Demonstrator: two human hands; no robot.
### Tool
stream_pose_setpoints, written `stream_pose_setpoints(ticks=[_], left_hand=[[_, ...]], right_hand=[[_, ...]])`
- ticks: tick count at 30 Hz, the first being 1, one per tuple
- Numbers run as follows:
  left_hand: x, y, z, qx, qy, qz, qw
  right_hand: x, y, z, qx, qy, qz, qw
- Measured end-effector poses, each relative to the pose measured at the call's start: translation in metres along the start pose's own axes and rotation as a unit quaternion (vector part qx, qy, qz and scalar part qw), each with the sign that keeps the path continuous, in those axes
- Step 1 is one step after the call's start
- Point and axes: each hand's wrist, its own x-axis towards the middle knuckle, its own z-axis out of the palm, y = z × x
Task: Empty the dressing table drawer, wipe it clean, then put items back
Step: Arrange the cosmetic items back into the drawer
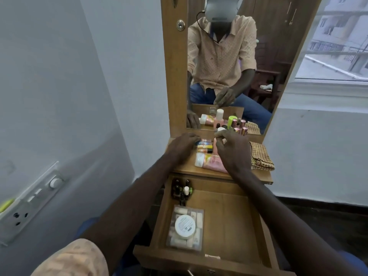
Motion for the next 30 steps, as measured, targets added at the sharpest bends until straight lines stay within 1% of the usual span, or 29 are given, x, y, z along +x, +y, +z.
stream_pose_setpoints(ticks=[8, 11, 13, 16, 19, 22, 25, 28, 30], left_hand=[[-0.004, -0.011, -0.002, -0.033, 0.052, 0.001, 0.998], [-0.009, -0.018, -0.006, -0.038, 0.056, -0.011, 0.998], [-0.015, -0.024, -0.009, -0.04, 0.066, -0.025, 0.997], [-0.026, -0.033, -0.013, -0.044, 0.085, -0.043, 0.994], [-0.035, -0.047, -0.014, -0.035, 0.091, -0.052, 0.994], [-0.042, -0.06, -0.015, -0.015, 0.083, -0.059, 0.995], [-0.046, -0.069, -0.016, -0.004, 0.071, -0.057, 0.996], [-0.049, -0.073, -0.017, -0.014, 0.071, -0.059, 0.996], [-0.05, -0.072, -0.017, -0.022, 0.076, -0.06, 0.995]], right_hand=[[0.009, -0.01, 0.009, -0.006, -0.014, -0.008, 1.0], [0.017, -0.016, 0.018, -0.032, -0.031, -0.024, 0.999], [0.026, -0.023, 0.027, -0.069, -0.062, -0.038, 0.995], [0.04, -0.035, 0.045, -0.142, -0.138, -0.057, 0.979], [0.052, -0.045, 0.064, -0.217, -0.222, -0.08, 0.947], [0.063, -0.05, 0.081, -0.261, -0.306, -0.058, 0.914], [0.069, -0.047, 0.092, -0.272, -0.337, -0.038, 0.901], [0.071, -0.042, 0.101, -0.268, -0.349, -0.012, 0.898], [0.072, -0.039, 0.105, -0.272, -0.349, -0.01, 0.897]])
